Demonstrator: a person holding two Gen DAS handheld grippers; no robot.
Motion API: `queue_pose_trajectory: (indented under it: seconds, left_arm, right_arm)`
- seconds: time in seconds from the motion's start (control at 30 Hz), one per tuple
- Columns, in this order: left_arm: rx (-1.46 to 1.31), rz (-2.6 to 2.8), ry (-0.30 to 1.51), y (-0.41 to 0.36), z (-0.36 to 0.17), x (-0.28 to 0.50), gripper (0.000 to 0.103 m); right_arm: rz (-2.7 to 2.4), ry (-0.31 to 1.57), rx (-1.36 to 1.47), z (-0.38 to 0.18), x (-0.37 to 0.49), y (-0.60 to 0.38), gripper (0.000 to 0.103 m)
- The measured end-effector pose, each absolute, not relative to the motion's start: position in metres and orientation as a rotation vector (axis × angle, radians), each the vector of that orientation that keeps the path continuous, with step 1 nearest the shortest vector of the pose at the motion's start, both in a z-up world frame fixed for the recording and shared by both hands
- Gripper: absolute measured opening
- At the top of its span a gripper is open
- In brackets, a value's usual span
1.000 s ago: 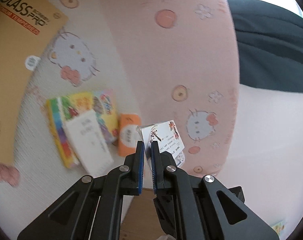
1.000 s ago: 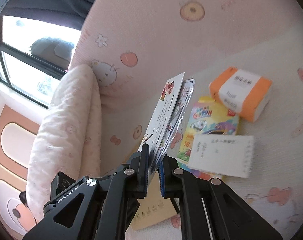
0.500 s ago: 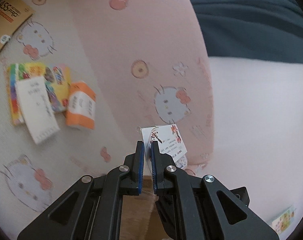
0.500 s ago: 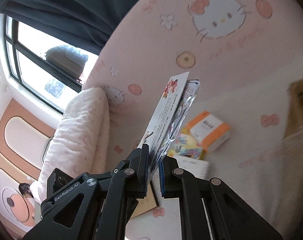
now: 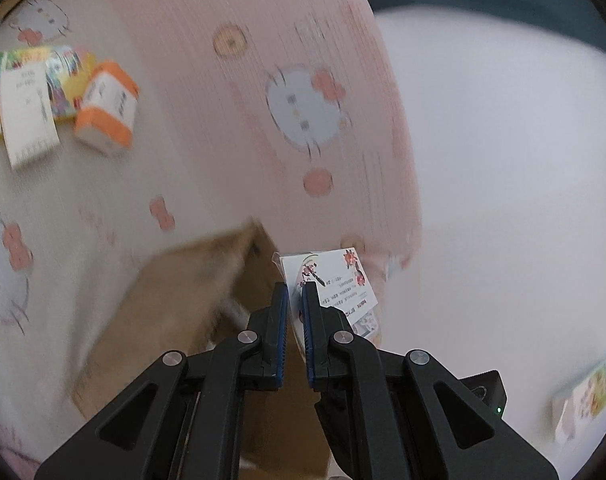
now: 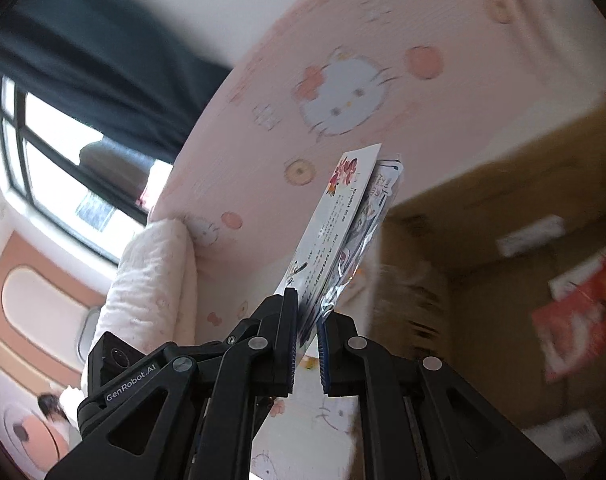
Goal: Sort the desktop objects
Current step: 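Carry the held white card over the brown box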
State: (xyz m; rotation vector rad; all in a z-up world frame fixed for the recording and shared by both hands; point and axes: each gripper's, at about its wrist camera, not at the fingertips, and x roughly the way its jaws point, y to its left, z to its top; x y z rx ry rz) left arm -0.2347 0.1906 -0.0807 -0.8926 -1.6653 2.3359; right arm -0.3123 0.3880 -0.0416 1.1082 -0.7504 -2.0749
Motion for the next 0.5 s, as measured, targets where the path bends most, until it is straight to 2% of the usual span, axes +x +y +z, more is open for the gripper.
queue_pose_trajectory:
  seconds: [0.3,0.5]
  left_arm:
    - [-1.262,2.137,-1.45,0.262,-0.095,-0.267,0.01]
    - [-1.53,2.099,-1.193,0.294,-0.106,-0.299,0.011]
  right_arm:
    - [-2.204,-0.967,1.244,-0.057,-0.297,0.472,0.006]
    - [-2.209,-1.132,1.424,-0.08,-0.306,0.498,0.008]
